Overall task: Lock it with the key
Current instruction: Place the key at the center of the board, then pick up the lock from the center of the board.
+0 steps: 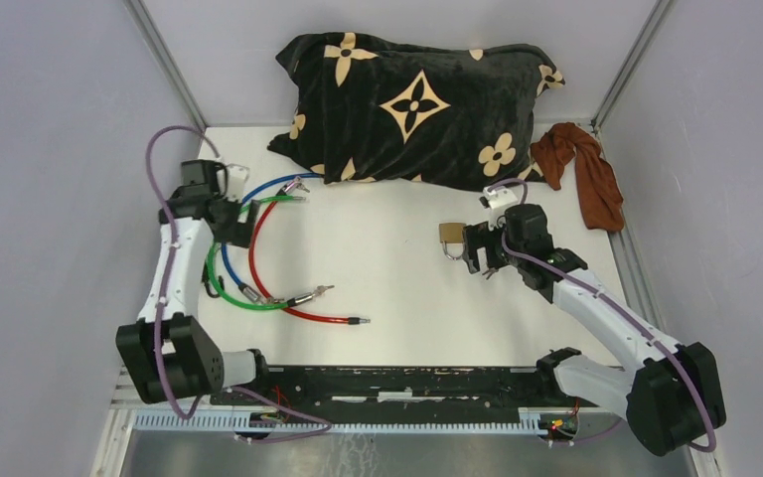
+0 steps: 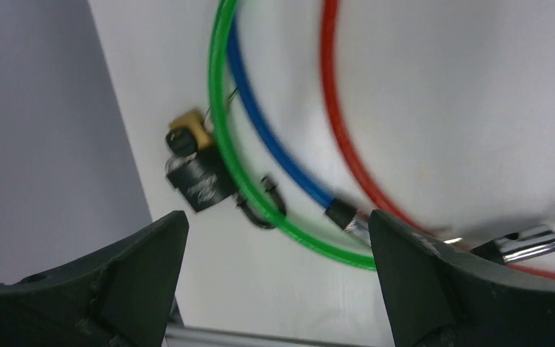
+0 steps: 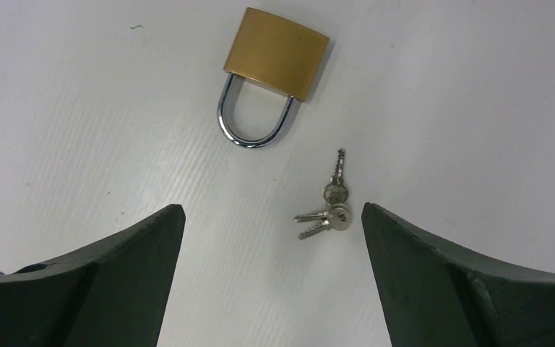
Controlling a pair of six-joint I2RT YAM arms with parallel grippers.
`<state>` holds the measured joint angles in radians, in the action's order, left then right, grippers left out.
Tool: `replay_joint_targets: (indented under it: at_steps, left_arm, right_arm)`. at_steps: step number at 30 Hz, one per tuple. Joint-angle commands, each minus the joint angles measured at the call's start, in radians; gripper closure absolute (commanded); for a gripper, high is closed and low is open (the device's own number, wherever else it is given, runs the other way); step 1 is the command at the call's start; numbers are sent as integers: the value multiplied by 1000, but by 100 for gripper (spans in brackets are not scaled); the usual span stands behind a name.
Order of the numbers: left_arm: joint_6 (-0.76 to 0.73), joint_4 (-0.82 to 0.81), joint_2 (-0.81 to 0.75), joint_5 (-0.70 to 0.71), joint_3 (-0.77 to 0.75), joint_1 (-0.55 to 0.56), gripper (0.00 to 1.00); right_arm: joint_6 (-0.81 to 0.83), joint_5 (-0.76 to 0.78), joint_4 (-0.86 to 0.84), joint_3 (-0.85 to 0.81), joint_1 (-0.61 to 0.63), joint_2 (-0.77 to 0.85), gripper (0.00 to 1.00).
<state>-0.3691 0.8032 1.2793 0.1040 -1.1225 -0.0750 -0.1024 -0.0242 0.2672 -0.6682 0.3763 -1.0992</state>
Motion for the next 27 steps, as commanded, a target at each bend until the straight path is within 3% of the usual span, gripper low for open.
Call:
replay_joint_targets:
  at_steps: [1, 5, 6, 9, 10, 20, 24, 27]
  left_arm:
    - [-134, 81, 52, -78, 4, -272, 0]
    - [-160, -20, 95, -150, 41, -460, 1]
    - [-159, -45, 106, -176, 45, -504, 5]
    - [-160, -158, 119, -172, 84, -571, 30]
    - [-152, -199, 108, -165, 104, -574, 33]
    - [-36, -316, 169, -189, 146, -584, 21]
    - [-37, -357, 218, -132, 165, -583, 25]
    - [-34, -343, 241, -184, 181, -582, 26]
  right_arm:
    - [7, 43, 28, -22, 71, 58, 2]
    - [-17, 94, 40, 4, 145, 93, 2]
    - [-26, 103, 41, 13, 163, 99, 2]
    - [-49, 134, 46, 33, 199, 119, 3]
    - [-53, 145, 49, 37, 208, 125, 3]
    - [-77, 217, 95, 48, 246, 179, 4]
    - [-73, 231, 117, 52, 247, 195, 3]
    - [-77, 230, 112, 60, 247, 208, 3]
